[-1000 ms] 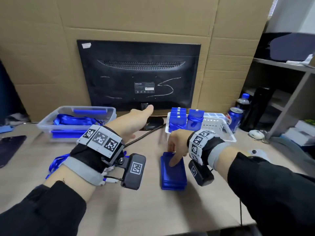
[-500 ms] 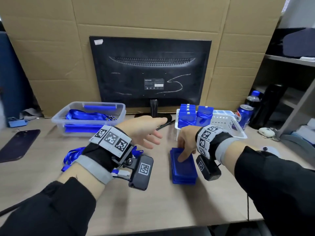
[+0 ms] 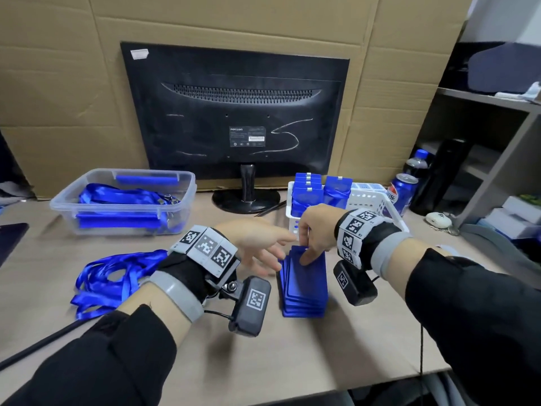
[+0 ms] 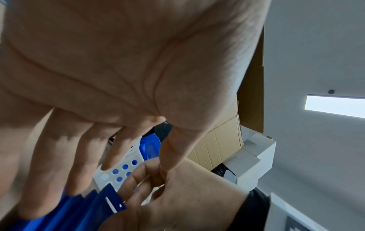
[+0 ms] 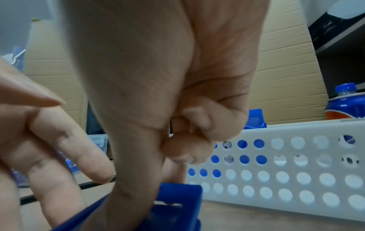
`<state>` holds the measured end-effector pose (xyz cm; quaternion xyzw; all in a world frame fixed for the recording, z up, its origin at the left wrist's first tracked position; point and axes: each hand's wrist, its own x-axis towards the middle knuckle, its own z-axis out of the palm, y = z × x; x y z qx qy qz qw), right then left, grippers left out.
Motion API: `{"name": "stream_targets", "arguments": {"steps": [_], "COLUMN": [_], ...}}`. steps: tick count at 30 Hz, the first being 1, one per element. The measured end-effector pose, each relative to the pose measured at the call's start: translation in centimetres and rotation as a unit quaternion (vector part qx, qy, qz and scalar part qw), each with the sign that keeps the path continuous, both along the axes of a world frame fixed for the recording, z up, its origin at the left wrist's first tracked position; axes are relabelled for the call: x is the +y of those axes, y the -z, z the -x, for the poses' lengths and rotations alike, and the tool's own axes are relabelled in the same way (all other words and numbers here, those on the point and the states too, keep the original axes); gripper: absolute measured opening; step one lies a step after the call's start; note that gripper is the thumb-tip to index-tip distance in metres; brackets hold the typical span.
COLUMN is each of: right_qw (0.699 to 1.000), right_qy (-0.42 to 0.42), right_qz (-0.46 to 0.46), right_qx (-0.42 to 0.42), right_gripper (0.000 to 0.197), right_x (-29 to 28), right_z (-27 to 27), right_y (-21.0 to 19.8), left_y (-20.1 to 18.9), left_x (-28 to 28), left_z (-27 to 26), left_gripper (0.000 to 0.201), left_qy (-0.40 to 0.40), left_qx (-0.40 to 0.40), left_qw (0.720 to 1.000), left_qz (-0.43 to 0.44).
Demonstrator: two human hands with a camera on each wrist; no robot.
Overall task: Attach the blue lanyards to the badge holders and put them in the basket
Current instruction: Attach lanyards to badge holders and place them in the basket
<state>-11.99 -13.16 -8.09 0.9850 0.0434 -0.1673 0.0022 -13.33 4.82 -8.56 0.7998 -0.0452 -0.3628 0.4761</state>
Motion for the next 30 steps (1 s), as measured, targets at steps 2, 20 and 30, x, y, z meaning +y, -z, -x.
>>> {"name": "stream_targets", "arguments": {"steps": [2, 20, 30], "right_qw": [0.999, 0.969, 0.995], "right_qy": [0.002, -0.081, -0.083], "right_qz": [-0.035, -0.221, -0.042], "right_qx": [0.006, 0.072, -0.019], "right_gripper": [0.042, 0.018, 0.04], "right_x": [-0.4, 13.4, 18.1], "right_z": [0.0, -1.3, -0.8], "right_y": [-0.1, -1.7, 2.5], "left_y": [0.0, -2.9, -3.1], "left_x": [0.0, 14.5, 18.5], "left_z": [0.0, 1.9, 3.8], "left_gripper": [0.041, 0.019, 0.016], "left_qy": [0.017, -0.113, -0.208], "left_qx": [-0.004, -0.034, -0.085], "left_qw": [1.0, 0.993, 0.974], "left_qz": [-0.007, -0.025, 0.029]}}
